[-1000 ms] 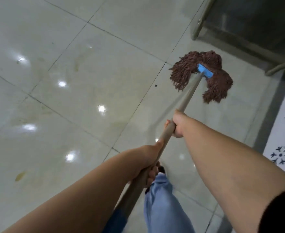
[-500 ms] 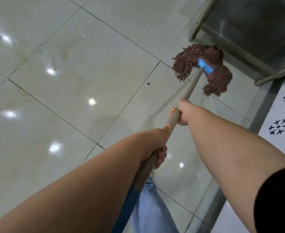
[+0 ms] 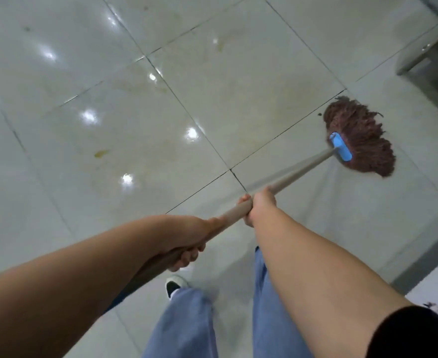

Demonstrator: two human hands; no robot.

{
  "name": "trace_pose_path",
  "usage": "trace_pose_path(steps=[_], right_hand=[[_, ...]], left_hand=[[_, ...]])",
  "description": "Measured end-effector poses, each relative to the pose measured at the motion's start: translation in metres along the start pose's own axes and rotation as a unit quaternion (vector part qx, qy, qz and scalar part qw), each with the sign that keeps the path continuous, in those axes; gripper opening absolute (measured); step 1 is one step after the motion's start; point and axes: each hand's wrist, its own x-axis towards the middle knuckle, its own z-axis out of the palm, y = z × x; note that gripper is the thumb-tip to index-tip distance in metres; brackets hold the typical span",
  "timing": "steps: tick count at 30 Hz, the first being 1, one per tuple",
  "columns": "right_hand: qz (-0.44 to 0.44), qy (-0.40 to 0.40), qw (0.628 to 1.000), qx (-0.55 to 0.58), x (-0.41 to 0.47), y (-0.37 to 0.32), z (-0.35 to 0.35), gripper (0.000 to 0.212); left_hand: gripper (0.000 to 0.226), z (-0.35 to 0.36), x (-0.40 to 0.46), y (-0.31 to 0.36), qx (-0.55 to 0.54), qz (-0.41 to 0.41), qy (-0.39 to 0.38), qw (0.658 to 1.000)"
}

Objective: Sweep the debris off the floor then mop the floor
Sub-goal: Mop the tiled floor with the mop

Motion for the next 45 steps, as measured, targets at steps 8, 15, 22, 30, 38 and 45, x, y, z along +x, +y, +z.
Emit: trace_pose_path(steps=[8,15,22,30,38,45], right_hand=[[0.060,-0.054,0.995,0.052,-0.065,0.191,0.078,0.046],[0.056,-0.052,0.993,0.087,-0.051,0.169,0.076,0.041],[0.008,-0.032,0.993,0.115,0.001,0.015,0.037,0.041],[-0.074,0.061,0.992,0.077,0.068,-0.245,-0.030,0.042],[-0.098,0.111,0.989,0.023,0.105,-0.403,-0.118,0.040],[-0.077,0.088,0.993,-0.013,0.113,-0.377,-0.117,0.030]], left_hand=[[0.059,-0.088,-0.035,-0.184,0.023,-0.091,0.017,0.995],[0.061,-0.084,-0.018,-0.161,0.048,-0.088,0.021,0.995],[0.064,-0.049,0.000,0.000,0.041,-0.047,-0.020,0.998],[0.067,0.013,0.017,0.277,0.027,0.031,-0.051,0.998],[0.052,0.120,0.043,0.434,-0.077,0.111,-0.080,0.988],[0.067,0.104,0.060,0.404,-0.045,0.076,-0.096,0.991]])
